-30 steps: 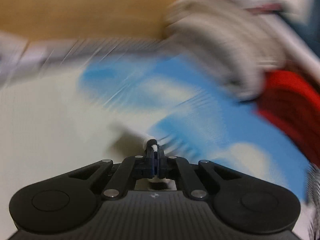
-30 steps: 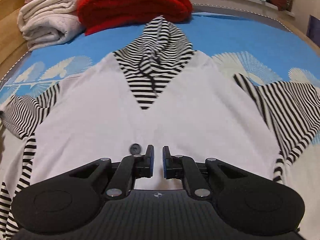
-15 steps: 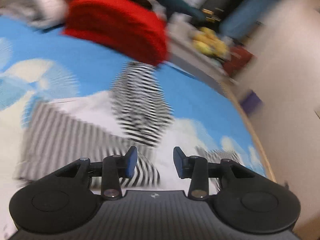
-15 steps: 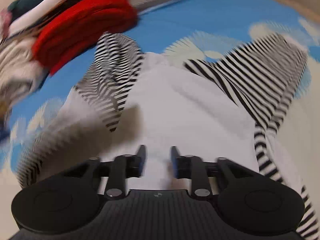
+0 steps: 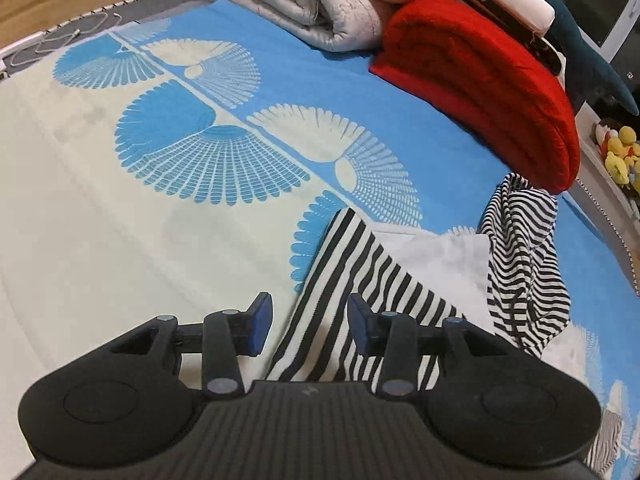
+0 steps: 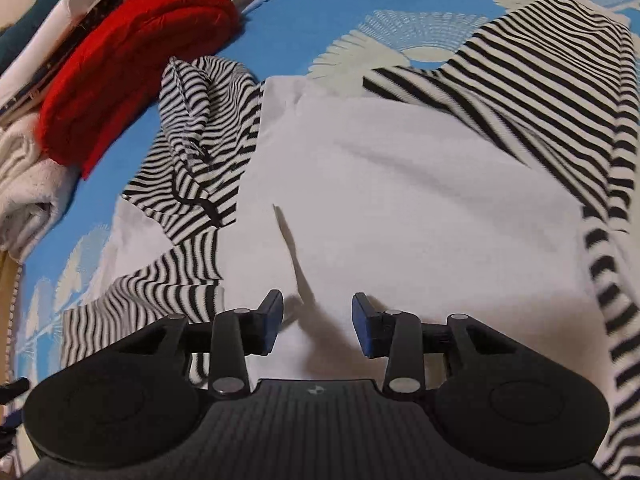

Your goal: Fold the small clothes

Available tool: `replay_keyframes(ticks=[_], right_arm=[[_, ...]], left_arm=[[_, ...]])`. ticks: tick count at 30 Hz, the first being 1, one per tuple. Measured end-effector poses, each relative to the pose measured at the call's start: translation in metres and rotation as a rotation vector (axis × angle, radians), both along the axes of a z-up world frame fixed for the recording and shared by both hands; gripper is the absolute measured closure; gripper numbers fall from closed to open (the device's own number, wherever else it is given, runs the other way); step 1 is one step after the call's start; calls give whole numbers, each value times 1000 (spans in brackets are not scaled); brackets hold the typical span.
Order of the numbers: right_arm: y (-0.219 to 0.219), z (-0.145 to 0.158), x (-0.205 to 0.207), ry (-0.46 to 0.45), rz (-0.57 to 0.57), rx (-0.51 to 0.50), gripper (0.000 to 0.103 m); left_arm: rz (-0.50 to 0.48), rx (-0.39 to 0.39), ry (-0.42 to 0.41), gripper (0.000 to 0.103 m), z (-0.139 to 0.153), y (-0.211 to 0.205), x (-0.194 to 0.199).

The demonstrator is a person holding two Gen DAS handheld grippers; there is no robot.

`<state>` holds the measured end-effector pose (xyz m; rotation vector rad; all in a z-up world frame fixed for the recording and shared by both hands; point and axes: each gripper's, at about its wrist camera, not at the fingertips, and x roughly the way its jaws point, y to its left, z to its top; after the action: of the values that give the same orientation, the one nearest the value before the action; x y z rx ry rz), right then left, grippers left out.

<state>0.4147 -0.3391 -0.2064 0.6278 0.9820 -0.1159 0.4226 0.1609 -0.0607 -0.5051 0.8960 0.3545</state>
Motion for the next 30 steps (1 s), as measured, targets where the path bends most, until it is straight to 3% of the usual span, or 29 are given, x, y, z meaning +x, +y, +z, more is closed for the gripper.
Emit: replay_keyframes(ticks=[4,5,6,9,13,16,18,20,21,22,24,26,27,28,30], right_arm=[[13,-7,8,-31,14,-44,73],[15,-7,9,-50,19,-46,80],[16,-7,10,-66,19,-28,98],[17,8,6,-140,16,-42,101],[8,70,-16,-333,2,-21,102],[2,99,-38,-424,29,-180,102],[-7,84,-34,-329,16,-287,101],[-24,48,-20,-82,-28,-347,101],[-34,37,-21,-26,-91,-329,97],[-42,33,-25,-17,-148,-294,96],[-39,38,-25,-69,-135,-257,96],[-29,41,-22,-149,-57,-190,81],[-26,34,-19,-139,-20,-150,64],[-23,24,-16,-93,8,-128,59],[-21,-1,-13,58,16,-123,59]], left_arm=[[-1,17,-3,58,4,12,6],[-6,23,-1,58,4,14,9],[-13,33,3,58,4,16,11],[-39,57,4,58,5,20,14],[-128,66,-22,58,9,14,14],[-213,64,-19,58,6,5,16],[-281,32,8,58,-2,-1,17],[-317,-18,46,58,-13,-4,18],[-342,-46,60,58,-19,-6,18],[-368,-63,70,58,-26,-10,19],[-409,-47,112,60,-42,-16,20],[-445,14,218,65,-64,-21,21],[-436,41,258,65,-73,-19,21],[-428,50,258,65,-75,-16,20],[-422,107,252,64,-65,-20,22]])
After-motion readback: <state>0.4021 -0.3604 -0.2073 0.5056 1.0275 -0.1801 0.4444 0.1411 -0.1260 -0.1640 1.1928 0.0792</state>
